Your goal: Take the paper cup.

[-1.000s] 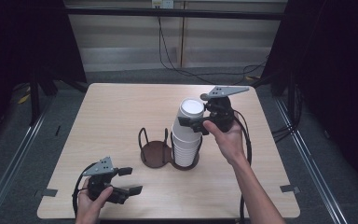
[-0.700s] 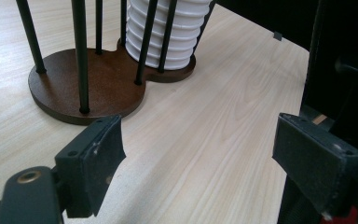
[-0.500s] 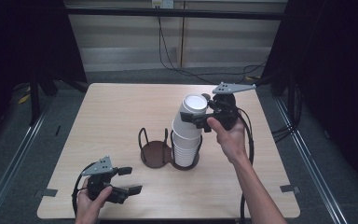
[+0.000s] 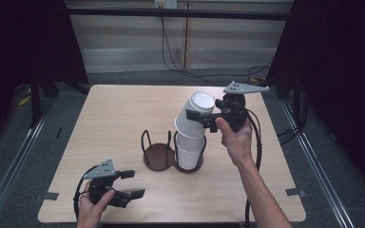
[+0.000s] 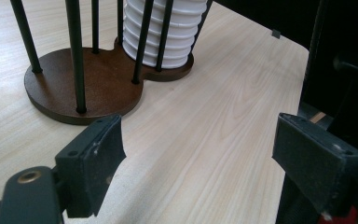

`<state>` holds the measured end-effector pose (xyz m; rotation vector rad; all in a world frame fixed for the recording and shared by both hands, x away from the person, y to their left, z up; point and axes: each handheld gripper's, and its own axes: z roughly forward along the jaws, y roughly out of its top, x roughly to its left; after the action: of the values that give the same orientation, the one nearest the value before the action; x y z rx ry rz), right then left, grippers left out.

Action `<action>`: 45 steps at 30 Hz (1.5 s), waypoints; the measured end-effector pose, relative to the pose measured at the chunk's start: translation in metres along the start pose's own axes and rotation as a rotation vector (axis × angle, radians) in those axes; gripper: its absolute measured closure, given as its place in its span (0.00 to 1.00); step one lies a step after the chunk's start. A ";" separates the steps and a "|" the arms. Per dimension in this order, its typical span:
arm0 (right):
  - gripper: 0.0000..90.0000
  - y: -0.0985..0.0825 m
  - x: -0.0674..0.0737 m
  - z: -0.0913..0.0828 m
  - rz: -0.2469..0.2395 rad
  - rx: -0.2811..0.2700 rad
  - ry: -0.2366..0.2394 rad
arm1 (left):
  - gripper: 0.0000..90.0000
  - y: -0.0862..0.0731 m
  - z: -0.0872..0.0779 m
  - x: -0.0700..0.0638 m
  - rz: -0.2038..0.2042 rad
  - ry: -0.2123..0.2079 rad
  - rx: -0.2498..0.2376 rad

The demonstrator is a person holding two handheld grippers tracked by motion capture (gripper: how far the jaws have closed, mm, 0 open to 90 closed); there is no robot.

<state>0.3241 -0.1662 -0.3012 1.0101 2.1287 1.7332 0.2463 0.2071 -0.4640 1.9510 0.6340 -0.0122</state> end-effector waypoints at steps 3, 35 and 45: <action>0.24 0.003 0.000 -0.003 0.004 -0.020 -0.003 | 0.18 0.000 0.000 -0.001 0.011 0.002 0.004; 0.24 0.012 -0.004 -0.042 0.037 -0.115 0.019 | 0.18 0.000 -0.001 -0.001 0.018 0.007 -0.002; 0.24 0.006 -0.011 -0.056 0.051 -0.126 0.006 | 0.18 0.001 -0.001 -0.002 0.032 0.002 -0.016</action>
<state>0.3036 -0.2162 -0.2825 1.0344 1.9857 1.8696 0.2448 0.2068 -0.4623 1.9461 0.6017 0.0143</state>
